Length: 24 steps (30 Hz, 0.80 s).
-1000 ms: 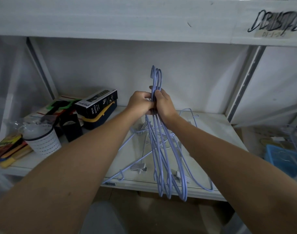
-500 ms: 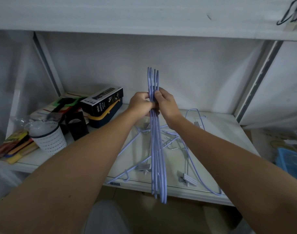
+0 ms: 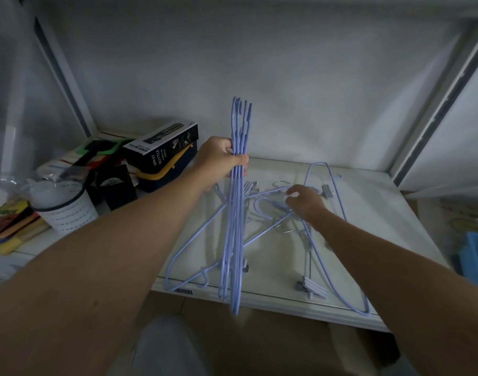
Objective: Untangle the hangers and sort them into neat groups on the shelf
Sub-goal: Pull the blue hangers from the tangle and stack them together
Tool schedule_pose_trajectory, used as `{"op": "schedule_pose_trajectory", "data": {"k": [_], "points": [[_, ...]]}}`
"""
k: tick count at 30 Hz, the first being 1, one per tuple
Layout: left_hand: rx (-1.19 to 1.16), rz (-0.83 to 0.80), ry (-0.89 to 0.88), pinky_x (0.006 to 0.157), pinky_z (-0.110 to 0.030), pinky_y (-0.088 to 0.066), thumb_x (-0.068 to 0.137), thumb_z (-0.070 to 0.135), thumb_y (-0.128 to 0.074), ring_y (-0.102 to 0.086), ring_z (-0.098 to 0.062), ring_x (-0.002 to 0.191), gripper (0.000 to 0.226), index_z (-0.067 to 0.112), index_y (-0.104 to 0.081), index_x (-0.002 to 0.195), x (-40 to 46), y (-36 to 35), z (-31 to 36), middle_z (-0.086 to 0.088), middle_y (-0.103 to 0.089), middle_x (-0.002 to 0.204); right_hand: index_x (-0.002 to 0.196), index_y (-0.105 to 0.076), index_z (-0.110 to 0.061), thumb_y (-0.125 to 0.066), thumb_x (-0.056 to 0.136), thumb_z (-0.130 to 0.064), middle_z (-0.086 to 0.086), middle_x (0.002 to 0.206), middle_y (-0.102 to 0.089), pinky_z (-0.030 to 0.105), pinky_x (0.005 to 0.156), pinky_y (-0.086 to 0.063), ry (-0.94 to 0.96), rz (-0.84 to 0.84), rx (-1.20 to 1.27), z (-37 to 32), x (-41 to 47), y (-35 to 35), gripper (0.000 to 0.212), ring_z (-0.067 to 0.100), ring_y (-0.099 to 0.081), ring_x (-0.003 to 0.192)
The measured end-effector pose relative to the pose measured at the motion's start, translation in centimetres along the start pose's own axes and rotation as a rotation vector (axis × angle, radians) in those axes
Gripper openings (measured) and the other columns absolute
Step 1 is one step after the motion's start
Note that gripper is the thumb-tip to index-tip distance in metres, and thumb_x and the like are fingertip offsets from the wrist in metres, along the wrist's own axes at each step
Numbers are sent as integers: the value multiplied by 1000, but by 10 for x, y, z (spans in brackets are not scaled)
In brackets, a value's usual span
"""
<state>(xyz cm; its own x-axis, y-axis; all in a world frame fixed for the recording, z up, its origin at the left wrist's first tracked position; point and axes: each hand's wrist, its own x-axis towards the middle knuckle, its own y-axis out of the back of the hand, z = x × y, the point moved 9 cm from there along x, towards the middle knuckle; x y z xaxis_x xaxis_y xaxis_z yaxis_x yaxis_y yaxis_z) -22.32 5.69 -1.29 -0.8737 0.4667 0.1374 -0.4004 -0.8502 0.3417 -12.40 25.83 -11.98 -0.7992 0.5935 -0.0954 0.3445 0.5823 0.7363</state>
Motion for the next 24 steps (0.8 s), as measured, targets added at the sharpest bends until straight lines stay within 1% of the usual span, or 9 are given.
{"op": "schedule_pose_trajectory", "data": {"k": [5,7,9,11,13,15,17,20,24], "points": [[43,-20,6,76,-44,-61,82,9,-70,-74,-29,74,12,7,-73,93,7,-16,-15,-18,-74,83,122,-61,-14,-57,89,-25,16,132,-57,32,104,-36,15,-44,-206,16,17,-16,35,30,-51,123],[59,-20,2,76,-43,-61,82,10,-70,-74,-28,73,10,9,-74,91,11,-20,-16,-17,-74,81,125,-61,-9,-49,97,-33,12,138,-54,32,110,-26,59,-76,-336,14,17,-21,39,28,-48,128],[57,-17,-1,76,-45,-61,81,11,-70,-74,-29,72,8,10,-73,88,14,-21,-16,-18,-74,80,121,-63,-4,-40,100,-38,12,133,-57,33,114,-21,94,-55,-419,11,17,-19,46,29,-48,127],[56,-14,-2,77,-45,-61,81,11,-71,-74,-29,74,7,12,-74,88,14,-22,-17,-18,-74,81,119,-63,-2,-42,99,-37,15,129,-59,35,113,-24,101,-60,-484,12,18,-20,45,32,-46,128],[56,-13,5,77,-45,-61,82,11,-70,-75,-28,74,9,11,-73,91,13,-22,-17,-17,-74,83,119,-62,-2,-49,97,-28,18,126,-59,37,107,-33,90,-57,-468,17,19,-23,37,35,-41,130],[57,-16,10,77,-44,-61,84,10,-70,-75,-27,74,12,9,-73,95,10,-22,-16,-16,-74,84,117,-62,-2,-49,93,-18,21,124,-59,39,101,-41,87,-61,-453,18,16,-25,31,36,-46,126],[72,-11,15,76,-43,-61,85,9,-69,-75,-28,74,13,8,-72,97,7,-21,-15,-18,-74,85,115,-63,-2,-48,94,-16,22,122,-58,40,97,-44,111,-36,-422,14,12,-23,29,38,-51,120],[77,10,21,76,-44,-61,85,8,-67,-74,-28,74,11,7,-72,96,4,-18,-14,-18,-74,84,118,-59,-5,-44,95,-7,23,124,-49,40,88,-46,115,84,-358,4,4,-1,28,43,-56,108],[129,49,-11,76,-42,-61,85,9,-67,-74,-27,74,11,5,-72,94,0,-14,-1,-17,-74,83,124,-51,-8,-40,87,7,23,121,-44,42,79,-46,152,280,-365,-14,-9,49,41,44,-57,102]]}}
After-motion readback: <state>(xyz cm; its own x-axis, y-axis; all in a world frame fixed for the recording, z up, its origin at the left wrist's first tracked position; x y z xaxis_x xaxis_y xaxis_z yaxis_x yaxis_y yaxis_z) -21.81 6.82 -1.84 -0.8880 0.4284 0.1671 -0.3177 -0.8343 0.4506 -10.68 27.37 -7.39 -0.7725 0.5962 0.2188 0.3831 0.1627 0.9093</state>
